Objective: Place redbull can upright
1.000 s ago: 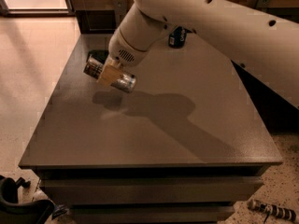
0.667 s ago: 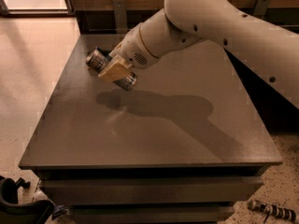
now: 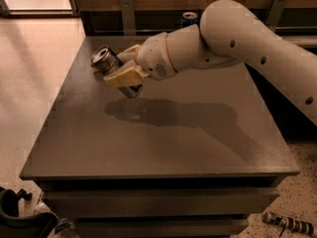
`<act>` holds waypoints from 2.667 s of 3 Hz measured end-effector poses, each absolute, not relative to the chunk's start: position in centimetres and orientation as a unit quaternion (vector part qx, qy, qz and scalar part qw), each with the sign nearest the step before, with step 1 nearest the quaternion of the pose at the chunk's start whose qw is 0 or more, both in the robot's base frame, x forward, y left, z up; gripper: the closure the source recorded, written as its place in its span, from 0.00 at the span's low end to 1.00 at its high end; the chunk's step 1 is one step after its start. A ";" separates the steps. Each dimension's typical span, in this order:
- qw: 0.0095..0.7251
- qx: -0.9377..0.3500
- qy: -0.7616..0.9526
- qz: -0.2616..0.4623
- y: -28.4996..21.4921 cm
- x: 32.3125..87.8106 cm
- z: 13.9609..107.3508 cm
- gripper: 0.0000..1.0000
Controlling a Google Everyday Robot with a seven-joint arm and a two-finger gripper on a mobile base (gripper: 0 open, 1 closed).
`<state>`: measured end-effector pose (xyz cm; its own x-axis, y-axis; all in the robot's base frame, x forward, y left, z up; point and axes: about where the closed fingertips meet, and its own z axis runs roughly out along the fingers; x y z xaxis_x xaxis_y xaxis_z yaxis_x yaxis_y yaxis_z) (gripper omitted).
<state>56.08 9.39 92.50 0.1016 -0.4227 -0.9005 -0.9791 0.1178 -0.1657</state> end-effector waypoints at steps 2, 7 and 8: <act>0.482 -0.528 0.590 0.376 11.2 53.9 93.3 1.00; 0.539 -0.433 0.601 0.401 16.1 55.2 90.7 1.00; 0.551 -0.421 0.604 0.392 15.6 54.8 88.8 1.00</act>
Offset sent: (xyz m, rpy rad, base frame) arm -0.0241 0.0200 0.0096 0.2406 0.1091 -0.0683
